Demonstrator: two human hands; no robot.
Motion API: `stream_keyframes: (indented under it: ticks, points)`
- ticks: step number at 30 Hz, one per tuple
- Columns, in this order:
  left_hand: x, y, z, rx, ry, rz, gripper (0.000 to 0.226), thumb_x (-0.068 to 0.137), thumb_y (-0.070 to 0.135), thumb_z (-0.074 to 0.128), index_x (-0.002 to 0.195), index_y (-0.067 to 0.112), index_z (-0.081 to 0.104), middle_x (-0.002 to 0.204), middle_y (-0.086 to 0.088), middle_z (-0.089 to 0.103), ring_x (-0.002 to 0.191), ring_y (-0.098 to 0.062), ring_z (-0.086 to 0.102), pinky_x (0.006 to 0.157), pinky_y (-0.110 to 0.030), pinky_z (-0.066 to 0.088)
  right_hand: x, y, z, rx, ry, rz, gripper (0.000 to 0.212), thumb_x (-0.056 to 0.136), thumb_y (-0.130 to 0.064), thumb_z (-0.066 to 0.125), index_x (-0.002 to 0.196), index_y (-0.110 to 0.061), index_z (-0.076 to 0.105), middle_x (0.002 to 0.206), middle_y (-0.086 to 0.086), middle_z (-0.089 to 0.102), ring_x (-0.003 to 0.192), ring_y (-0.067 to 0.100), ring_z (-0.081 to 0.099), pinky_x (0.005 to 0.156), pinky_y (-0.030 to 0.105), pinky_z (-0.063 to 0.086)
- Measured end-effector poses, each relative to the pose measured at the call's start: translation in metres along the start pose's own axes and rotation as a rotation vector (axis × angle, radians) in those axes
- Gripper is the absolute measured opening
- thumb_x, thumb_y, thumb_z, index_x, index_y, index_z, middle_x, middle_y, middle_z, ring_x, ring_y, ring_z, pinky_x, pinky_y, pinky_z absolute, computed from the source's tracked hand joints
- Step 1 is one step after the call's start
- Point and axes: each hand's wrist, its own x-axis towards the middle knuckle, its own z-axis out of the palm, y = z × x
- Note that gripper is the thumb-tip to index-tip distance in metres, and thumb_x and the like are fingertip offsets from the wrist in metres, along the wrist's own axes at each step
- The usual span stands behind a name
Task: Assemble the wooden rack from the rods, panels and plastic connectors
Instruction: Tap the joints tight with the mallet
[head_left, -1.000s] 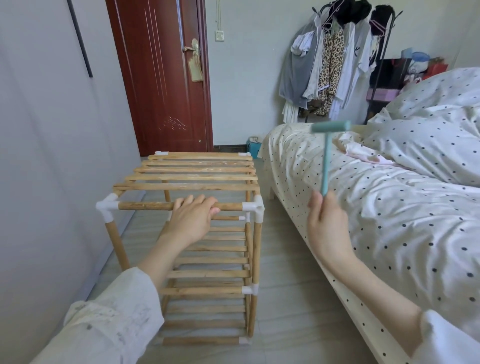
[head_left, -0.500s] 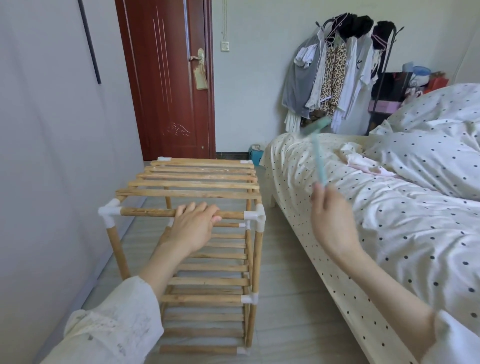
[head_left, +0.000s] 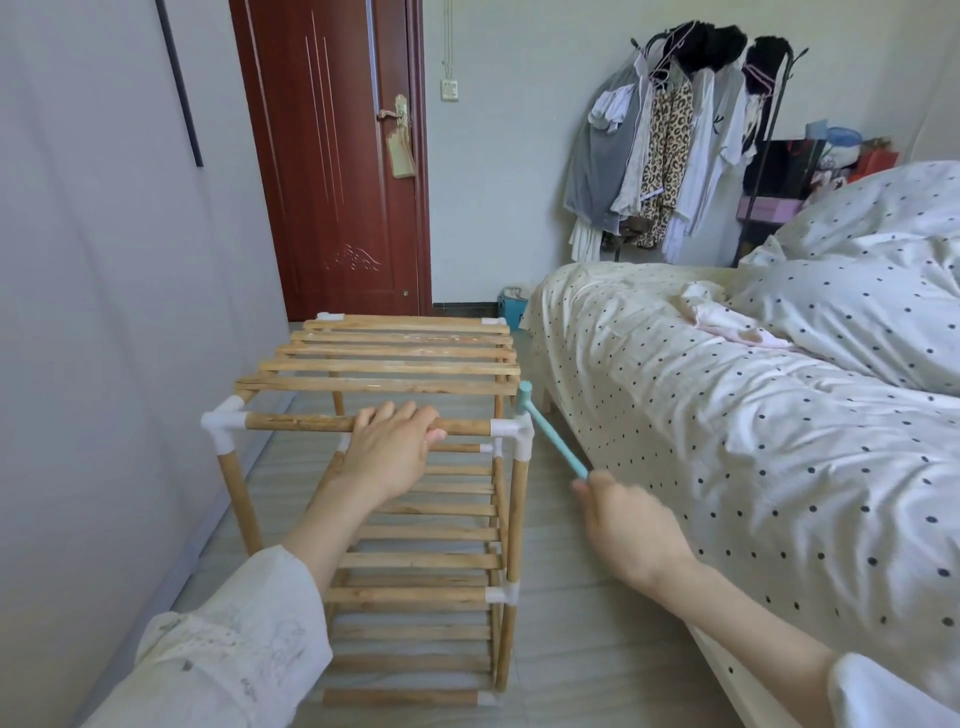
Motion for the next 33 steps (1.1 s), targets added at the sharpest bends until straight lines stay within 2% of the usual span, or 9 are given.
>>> stream_keyframes:
  ticks: [3,8,13,16,19,23,28,30,33]
  points:
    - [0.004,-0.001,0.0,-0.002,0.007,-0.005,0.027,0.101,0.035,0.028,0.114,0.026,0.049,0.11,0.008,0.053,0.104,-0.017,0.045,0.095,-0.033,0.028,0.009,-0.008,-0.016,0.114,0.277,-0.073,0.028,0.101,-0.032,0.025,0.087,-0.01,0.036,0.09,0.022,0.062,0.087,0.043,0.057,0.069,0.042,0.04]
    - [0.007,0.005,-0.002,0.054,0.016,-0.051,0.029,0.101,0.038,0.027,0.113,0.024,0.049,0.111,0.005,0.055,0.106,-0.018,0.047,0.093,-0.033,0.03,0.002,0.005,0.009,-0.08,-0.074,-0.026,0.03,0.103,-0.033,0.021,0.084,-0.013,0.035,0.097,0.013,0.061,0.093,0.037,0.056,0.069,0.036,0.037]
    - [0.017,0.034,0.0,0.191,-0.002,-0.195,0.037,0.1,0.042,0.027,0.115,0.018,0.052,0.115,-0.002,0.058,0.109,-0.022,0.05,0.091,-0.033,0.034,0.014,-0.007,0.013,0.292,-0.056,-0.027,0.033,0.102,-0.029,0.027,0.072,-0.017,0.038,0.073,0.008,0.056,0.073,0.032,0.058,0.068,0.041,0.051]
    - [0.023,0.053,0.004,0.014,0.067,-0.267,0.037,0.099,0.042,0.033,0.114,0.016,0.054,0.108,-0.002,0.061,0.099,-0.021,0.056,0.089,-0.034,0.041,0.011,-0.015,0.023,0.553,-0.124,0.021,0.03,0.102,-0.025,0.029,0.079,-0.014,0.045,0.086,0.009,0.062,0.076,0.023,0.061,0.073,0.041,0.056]
    - [0.013,0.051,-0.012,-0.184,0.095,-0.112,0.032,0.1,0.031,0.035,0.122,0.015,0.052,0.118,-0.001,0.055,0.1,-0.017,0.057,0.09,-0.035,0.047,0.013,-0.02,0.029,0.661,-0.125,0.031,0.027,0.102,-0.024,0.028,0.084,-0.016,0.046,0.104,0.009,0.06,0.092,0.023,0.061,0.084,0.043,0.054]
    - [-0.027,-0.003,-0.036,-0.111,0.175,0.015,0.036,0.1,0.026,0.038,0.132,0.014,0.047,0.13,-0.002,0.051,0.121,-0.019,0.046,0.106,-0.034,0.034,0.013,-0.029,0.042,0.743,-0.176,0.015,0.024,0.102,-0.024,0.029,0.087,-0.02,0.047,0.114,0.011,0.058,0.102,0.023,0.059,0.087,0.041,0.053]
    - [-0.087,-0.095,-0.043,-0.162,0.063,0.004,0.079,0.082,0.067,0.034,0.136,0.009,0.043,0.14,-0.005,0.04,0.136,-0.022,0.03,0.112,-0.037,0.027,0.006,-0.058,0.068,0.926,-0.344,0.035,0.025,0.103,-0.021,0.028,0.098,-0.009,0.049,0.119,0.016,0.057,0.108,0.03,0.058,0.085,0.039,0.052]
    - [-0.099,-0.116,-0.042,-0.125,-0.029,0.036,0.074,0.083,0.063,0.034,0.137,0.013,0.039,0.144,-0.001,0.035,0.142,-0.02,0.02,0.115,-0.04,0.022,0.001,-0.066,0.078,0.993,-0.388,0.05,0.024,0.103,-0.022,0.029,0.097,-0.008,0.048,0.119,0.016,0.058,0.102,0.028,0.059,0.085,0.04,0.053]
    - [-0.096,-0.114,-0.046,-0.025,0.037,0.064,0.047,0.093,0.046,0.041,0.128,0.017,0.05,0.133,-0.003,0.049,0.135,-0.027,0.035,0.111,-0.046,0.026,-0.004,-0.067,0.092,1.044,-0.408,0.069,0.027,0.103,-0.024,0.03,0.083,-0.013,0.046,0.116,0.016,0.06,0.097,0.025,0.061,0.082,0.038,0.053]
